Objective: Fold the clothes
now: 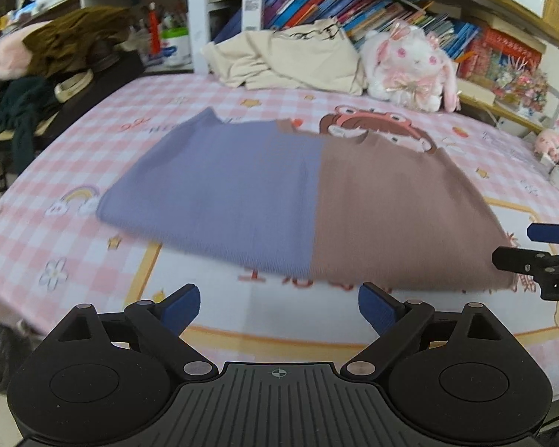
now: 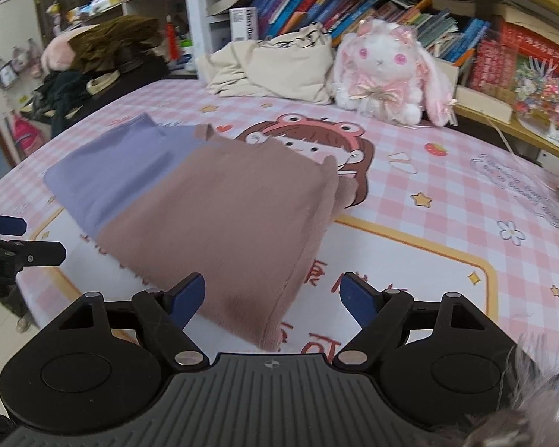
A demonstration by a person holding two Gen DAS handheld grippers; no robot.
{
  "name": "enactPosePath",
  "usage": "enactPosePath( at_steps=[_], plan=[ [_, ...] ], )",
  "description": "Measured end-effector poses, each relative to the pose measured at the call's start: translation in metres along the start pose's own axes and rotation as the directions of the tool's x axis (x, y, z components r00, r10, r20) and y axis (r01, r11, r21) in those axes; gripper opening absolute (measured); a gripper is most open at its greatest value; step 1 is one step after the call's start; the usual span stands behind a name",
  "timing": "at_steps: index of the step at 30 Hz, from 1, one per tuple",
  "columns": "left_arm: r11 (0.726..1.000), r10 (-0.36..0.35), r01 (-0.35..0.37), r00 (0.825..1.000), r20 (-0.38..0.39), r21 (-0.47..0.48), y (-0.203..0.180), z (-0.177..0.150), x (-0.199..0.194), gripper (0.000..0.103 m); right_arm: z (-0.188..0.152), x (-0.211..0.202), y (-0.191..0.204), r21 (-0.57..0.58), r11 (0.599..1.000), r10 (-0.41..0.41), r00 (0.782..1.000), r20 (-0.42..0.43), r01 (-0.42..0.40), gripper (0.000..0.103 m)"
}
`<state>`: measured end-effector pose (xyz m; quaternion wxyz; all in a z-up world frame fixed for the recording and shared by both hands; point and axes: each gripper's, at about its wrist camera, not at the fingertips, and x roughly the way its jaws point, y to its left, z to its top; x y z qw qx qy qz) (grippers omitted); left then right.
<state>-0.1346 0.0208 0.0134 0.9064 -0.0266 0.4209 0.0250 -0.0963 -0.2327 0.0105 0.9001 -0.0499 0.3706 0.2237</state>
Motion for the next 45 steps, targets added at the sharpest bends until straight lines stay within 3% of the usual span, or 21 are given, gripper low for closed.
enactPosePath(
  at_steps=[5,11,20,25,27,31,37,39,45],
  plan=[
    [0.999,0.032,-0.033,0.999,-0.02,-0.017,-0.002,-0.007,-0.004,0.094,-0.004,0.001,0.001,-0.018,0.999,0.03,0.999,-0.018,-0.03,0.08],
    [0.998,0.023,-0.026,0.999,-0.048,-0.049,0.012,-0.005,0.005,0.095,-0.006,0.008,0.009,-0.034,0.999,0.014,0.997,-0.075,-0.017,0.08],
    [0.988,-0.045,0.032,0.996,-0.082,-0.152,0.061,0.003,0.024,0.095,-0.005,0.013,0.033,0.015,0.998,-0.05,0.991,-0.123,0.053,0.08],
    [0.958,-0.109,0.08,0.99,-0.091,-0.277,0.098,0.008,0.033,0.095,-0.002,0.014,0.049,0.053,0.992,-0.109,0.986,-0.128,0.116,0.08],
    [0.935,-0.14,0.101,0.986,-0.093,-0.339,0.113,0.008,0.036,0.095,-0.002,0.014,0.054,0.07,0.987,-0.134,0.982,-0.13,0.144,0.08],
    [0.867,-0.215,0.152,0.973,-0.081,-0.474,0.144,0.008,0.044,0.095,-0.002,0.014,0.062,0.115,0.976,-0.167,0.977,-0.136,0.183,0.08],
    [0.765,-0.303,0.222,0.953,-0.033,-0.604,0.175,0.01,0.053,0.095,-0.003,0.008,0.072,0.155,0.957,-0.224,0.966,-0.131,0.243,0.08],
    [0.718,-0.322,0.24,0.947,-0.005,-0.654,0.184,0.01,0.056,0.094,-0.002,0.004,0.074,0.17,0.948,-0.249,0.961,-0.122,0.268,0.08],
    [0.529,-0.367,0.289,0.926,0.092,-0.798,0.214,0.006,0.069,0.093,0.001,-0.007,0.078,0.196,0.929,-0.302,0.949,-0.087,0.313,0.08]
  ],
)
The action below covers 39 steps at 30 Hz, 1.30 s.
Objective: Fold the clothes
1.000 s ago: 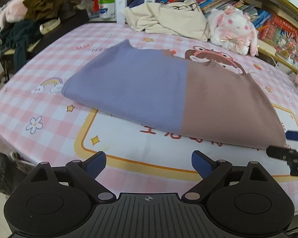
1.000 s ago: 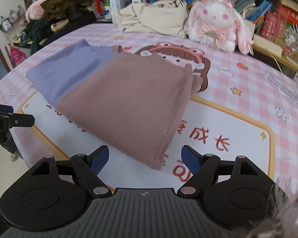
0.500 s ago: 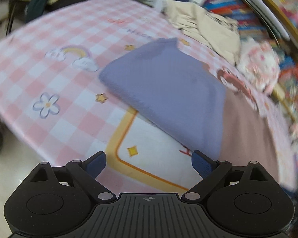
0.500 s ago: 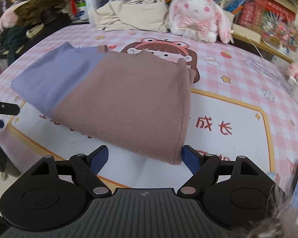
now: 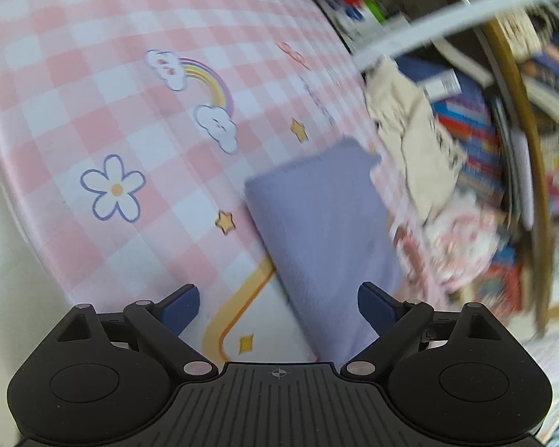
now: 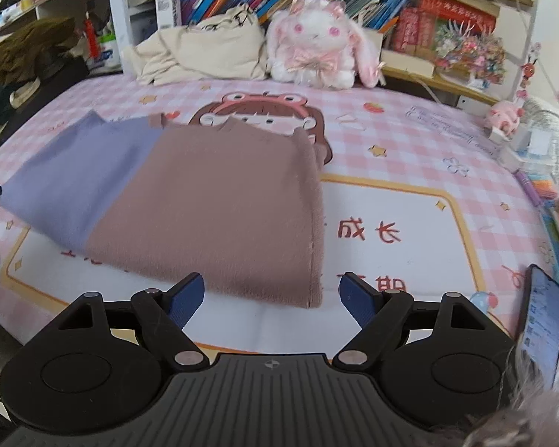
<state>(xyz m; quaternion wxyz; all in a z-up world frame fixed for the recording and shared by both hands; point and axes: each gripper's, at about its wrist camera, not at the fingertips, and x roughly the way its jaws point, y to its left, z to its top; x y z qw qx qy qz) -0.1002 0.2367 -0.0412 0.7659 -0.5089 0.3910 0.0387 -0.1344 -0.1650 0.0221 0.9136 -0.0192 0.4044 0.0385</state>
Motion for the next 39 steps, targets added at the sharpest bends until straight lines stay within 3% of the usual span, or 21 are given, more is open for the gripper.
enactPosePath(
  at_steps=[4,9,12,17,23,25,28,31,35,37,39],
  plan=[
    [0.988,-0.062,0.064,0.998,0.02,-0.137,0.016,0.013,0.002,0.091,0.002,-0.002,0.004,-0.006,1.0,-0.007,1.0,0.012,0.007,0.074],
    [0.967,-0.081,0.093,0.995,0.062,-0.237,0.028,0.024,0.007,0.073,0.006,0.003,0.005,0.001,1.0,-0.01,1.0,0.003,0.01,0.049],
    [0.965,-0.078,0.092,0.995,0.066,-0.246,0.028,0.027,0.011,0.069,0.009,0.01,0.002,0.026,0.999,-0.021,1.0,-0.005,0.021,0.042],
    [0.972,-0.071,0.084,0.995,0.068,-0.217,0.018,0.025,0.021,0.069,0.016,0.013,-0.013,0.106,0.993,-0.049,0.999,0.009,0.048,0.041],
    [0.98,-0.083,0.093,0.995,0.063,-0.176,0.005,0.022,0.037,0.068,0.015,0.029,-0.024,0.155,0.987,-0.04,0.998,-0.052,0.048,0.036],
    [0.981,-0.08,0.091,0.994,0.068,-0.17,0.004,0.021,0.039,0.062,0.013,0.034,-0.025,0.16,0.986,-0.03,0.997,-0.071,0.041,0.036],
    [0.986,-0.058,0.07,0.995,0.078,-0.152,0.002,0.019,0.041,0.042,0.01,0.039,-0.026,0.159,0.987,-0.015,0.996,-0.084,0.028,0.032],
    [0.994,-0.021,0.029,0.997,0.077,-0.105,-0.002,0.018,0.042,0.028,0.009,0.041,-0.024,0.154,0.988,-0.002,0.996,-0.089,0.016,0.028],
    [0.999,0.023,-0.022,0.998,0.062,-0.026,-0.009,0.017,0.04,0.021,0.009,0.045,-0.023,0.14,0.99,0.001,0.995,-0.096,0.013,0.027],
    [0.997,0.011,-0.017,0.998,0.066,0.079,-0.025,0.012,0.036,0.017,0.009,0.046,-0.022,0.134,0.991,0.0,0.995,-0.099,0.013,0.027],
    [0.977,-0.021,0.004,0.997,0.08,0.211,-0.044,0.004,0.029,0.017,0.01,0.047,-0.022,0.134,0.991,0.0,0.995,-0.103,0.014,0.027]
  ],
)
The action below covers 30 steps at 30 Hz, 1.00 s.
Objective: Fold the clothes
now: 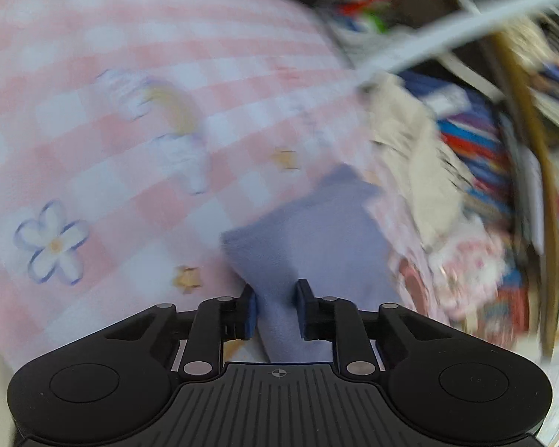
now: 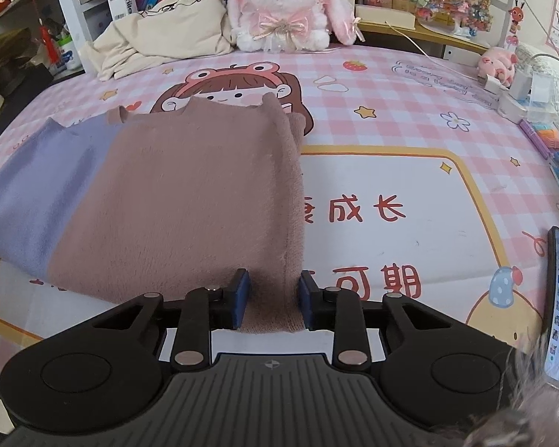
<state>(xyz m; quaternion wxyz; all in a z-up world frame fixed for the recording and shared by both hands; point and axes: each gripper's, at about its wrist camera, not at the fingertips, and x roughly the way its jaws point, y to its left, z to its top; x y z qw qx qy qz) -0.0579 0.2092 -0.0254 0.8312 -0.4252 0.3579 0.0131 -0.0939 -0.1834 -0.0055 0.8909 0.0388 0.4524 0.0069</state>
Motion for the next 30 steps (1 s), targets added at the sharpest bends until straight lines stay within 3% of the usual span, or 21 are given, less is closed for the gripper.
enactPosePath(
  at_steps=[3,5,7,8,10,20,27,30],
  plan=[
    [0.966,-0.039,0.03,0.999,0.03,0.258,-0.033,-0.008,-0.013,0.018,0.001,0.0,0.0,0.002,1.0,0.002,1.0,-0.004,-0.002,0.027],
    [0.971,-0.035,0.035,0.999,-0.008,0.235,-0.027,-0.007,-0.008,0.019,0.001,0.0,-0.001,0.003,1.0,0.005,1.0,-0.005,-0.005,0.027],
    [0.997,0.003,0.001,0.999,-0.051,0.082,0.0,-0.004,0.004,0.019,0.001,0.0,-0.001,0.001,1.0,0.007,1.0,-0.005,-0.007,0.027],
    [1.0,-0.004,0.003,0.998,-0.067,-0.009,0.015,-0.003,0.008,0.019,0.001,0.0,-0.002,0.0,1.0,0.009,1.0,-0.005,-0.009,0.027],
    [0.994,-0.045,0.037,0.996,-0.077,-0.104,0.031,-0.004,0.013,0.021,0.0,-0.001,-0.002,-0.003,1.0,0.012,1.0,-0.005,-0.012,0.027],
    [0.987,-0.071,0.061,0.995,-0.064,-0.146,0.033,-0.004,0.029,0.028,0.001,0.001,-0.002,-0.01,1.0,0.016,1.0,-0.009,-0.016,0.027],
    [0.986,-0.083,0.069,0.993,-0.088,-0.149,0.034,0.001,0.035,0.023,0.002,0.001,0.0,0.001,1.0,0.011,1.0,-0.014,-0.011,0.028],
    [0.989,-0.081,0.067,0.991,-0.105,-0.129,0.033,0.002,0.033,0.015,0.002,0.0,0.001,0.009,1.0,0.007,1.0,-0.015,-0.007,0.028]
  ],
)
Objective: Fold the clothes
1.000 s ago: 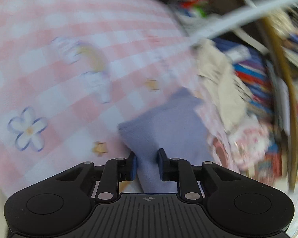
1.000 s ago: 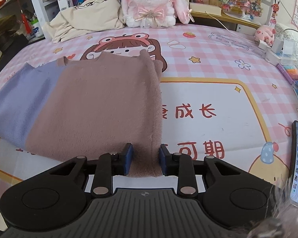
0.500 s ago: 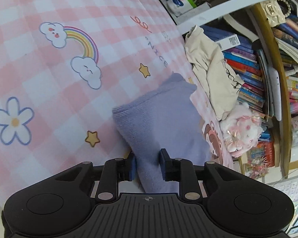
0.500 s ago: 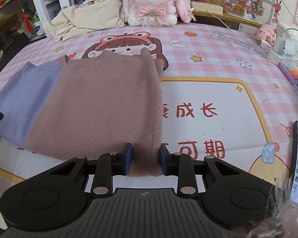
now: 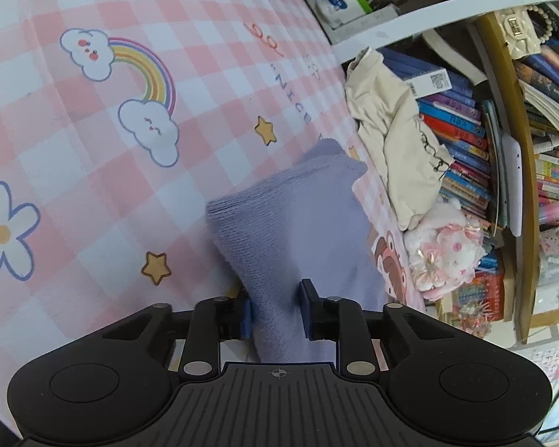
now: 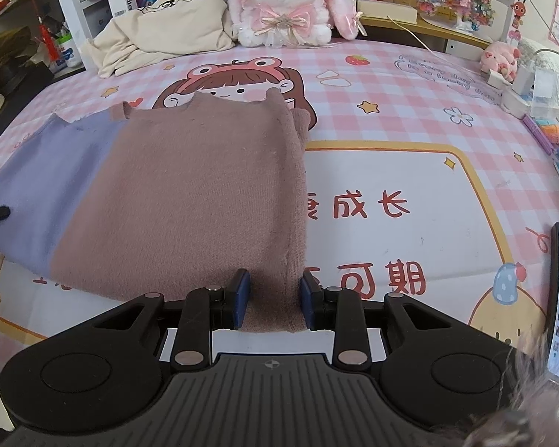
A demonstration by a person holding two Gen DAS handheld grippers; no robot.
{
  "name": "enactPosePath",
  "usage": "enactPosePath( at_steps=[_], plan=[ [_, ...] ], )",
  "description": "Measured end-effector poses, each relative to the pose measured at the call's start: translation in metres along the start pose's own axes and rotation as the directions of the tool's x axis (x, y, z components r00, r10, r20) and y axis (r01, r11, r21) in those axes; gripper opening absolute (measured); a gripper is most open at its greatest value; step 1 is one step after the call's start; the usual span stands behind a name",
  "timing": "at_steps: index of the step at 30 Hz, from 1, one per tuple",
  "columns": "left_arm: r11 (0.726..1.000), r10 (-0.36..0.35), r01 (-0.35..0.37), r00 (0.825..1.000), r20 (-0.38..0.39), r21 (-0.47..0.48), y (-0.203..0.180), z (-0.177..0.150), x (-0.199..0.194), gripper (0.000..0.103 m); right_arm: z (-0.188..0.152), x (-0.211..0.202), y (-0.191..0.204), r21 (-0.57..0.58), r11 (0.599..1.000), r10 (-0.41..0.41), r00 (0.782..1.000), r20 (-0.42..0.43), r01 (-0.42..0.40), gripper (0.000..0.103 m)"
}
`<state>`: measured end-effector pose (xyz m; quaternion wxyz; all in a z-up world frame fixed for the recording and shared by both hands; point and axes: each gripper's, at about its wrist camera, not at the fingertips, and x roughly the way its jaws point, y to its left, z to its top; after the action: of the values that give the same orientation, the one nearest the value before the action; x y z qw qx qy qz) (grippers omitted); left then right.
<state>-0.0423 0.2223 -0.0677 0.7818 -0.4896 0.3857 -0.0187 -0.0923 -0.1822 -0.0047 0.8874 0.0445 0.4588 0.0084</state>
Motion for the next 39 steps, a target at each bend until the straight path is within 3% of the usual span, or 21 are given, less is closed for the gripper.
enactPosePath(
  at_steps=[4,7,12,39],
  plan=[
    [0.98,-0.004,-0.007,0.998,0.057,0.199,-0.024,-0.008,-0.019,0.011,0.0,0.0,0.002,0.002,1.0,0.006,1.0,-0.005,-0.006,0.028],
    [0.975,-0.013,0.0,0.998,0.059,0.221,-0.023,-0.003,-0.027,0.011,-0.001,-0.001,0.007,-0.016,1.0,0.023,1.0,-0.008,-0.024,0.028],
    [0.996,0.035,-0.038,0.998,0.047,0.077,0.013,0.009,-0.031,0.011,-0.003,-0.002,0.019,-0.076,0.995,0.065,0.998,-0.009,-0.066,0.028],
    [0.997,0.041,-0.048,0.994,0.103,0.068,0.017,0.0,-0.028,0.015,0.004,-0.003,0.006,-0.139,0.984,0.11,0.994,0.003,-0.109,0.029]
  ],
)
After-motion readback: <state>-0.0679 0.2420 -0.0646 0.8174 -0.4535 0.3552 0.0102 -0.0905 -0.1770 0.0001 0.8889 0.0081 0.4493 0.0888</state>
